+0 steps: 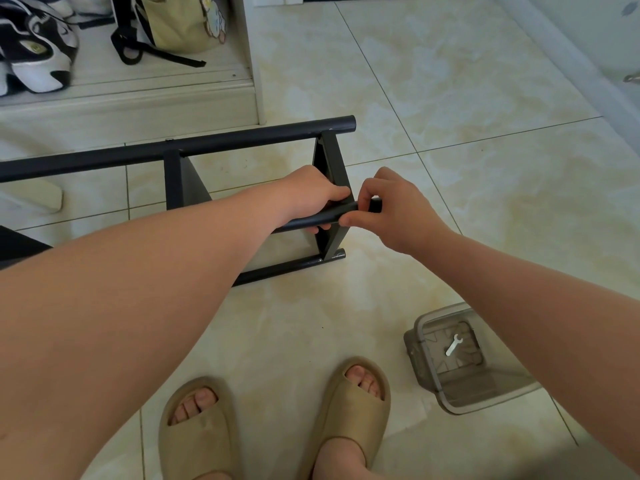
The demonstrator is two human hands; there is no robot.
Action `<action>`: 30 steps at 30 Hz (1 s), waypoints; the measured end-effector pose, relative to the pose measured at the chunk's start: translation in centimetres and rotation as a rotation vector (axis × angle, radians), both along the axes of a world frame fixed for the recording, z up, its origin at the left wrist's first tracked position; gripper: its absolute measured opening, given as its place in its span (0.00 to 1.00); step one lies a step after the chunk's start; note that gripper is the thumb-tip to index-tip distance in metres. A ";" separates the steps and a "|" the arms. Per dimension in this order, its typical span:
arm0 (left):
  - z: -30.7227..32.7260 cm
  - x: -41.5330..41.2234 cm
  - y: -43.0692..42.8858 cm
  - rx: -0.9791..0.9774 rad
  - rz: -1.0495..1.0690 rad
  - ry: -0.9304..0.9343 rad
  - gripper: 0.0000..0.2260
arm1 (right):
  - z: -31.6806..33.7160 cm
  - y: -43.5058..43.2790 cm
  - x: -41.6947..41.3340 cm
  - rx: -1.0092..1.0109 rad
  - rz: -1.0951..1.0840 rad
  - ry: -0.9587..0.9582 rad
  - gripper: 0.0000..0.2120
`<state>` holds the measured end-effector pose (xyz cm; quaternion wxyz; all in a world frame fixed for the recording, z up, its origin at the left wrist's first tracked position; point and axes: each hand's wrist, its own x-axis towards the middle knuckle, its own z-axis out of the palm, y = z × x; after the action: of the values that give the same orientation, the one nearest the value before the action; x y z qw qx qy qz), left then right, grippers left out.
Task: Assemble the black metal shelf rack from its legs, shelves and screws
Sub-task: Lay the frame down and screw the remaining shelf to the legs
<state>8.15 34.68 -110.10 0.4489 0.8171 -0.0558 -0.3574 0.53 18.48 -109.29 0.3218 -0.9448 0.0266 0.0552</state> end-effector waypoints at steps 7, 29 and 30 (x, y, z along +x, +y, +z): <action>0.6 -0.4 0.0 0.021 0.014 0.016 0.17 | 0.1 0.3 -0.6 -0.038 0.002 -0.033 0.16; 0.2 -0.7 0.3 0.036 -0.025 0.031 0.17 | -0.4 0.0 -1.9 -0.400 0.313 -0.360 0.11; 0.2 -0.7 0.3 0.031 -0.026 0.045 0.17 | -0.2 -0.2 -1.9 -0.390 0.329 -0.332 0.11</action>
<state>7.43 34.94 -109.93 0.4327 0.8149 -0.0506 -0.3823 -1.42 18.23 -109.53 0.1212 -0.9765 -0.1695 -0.0548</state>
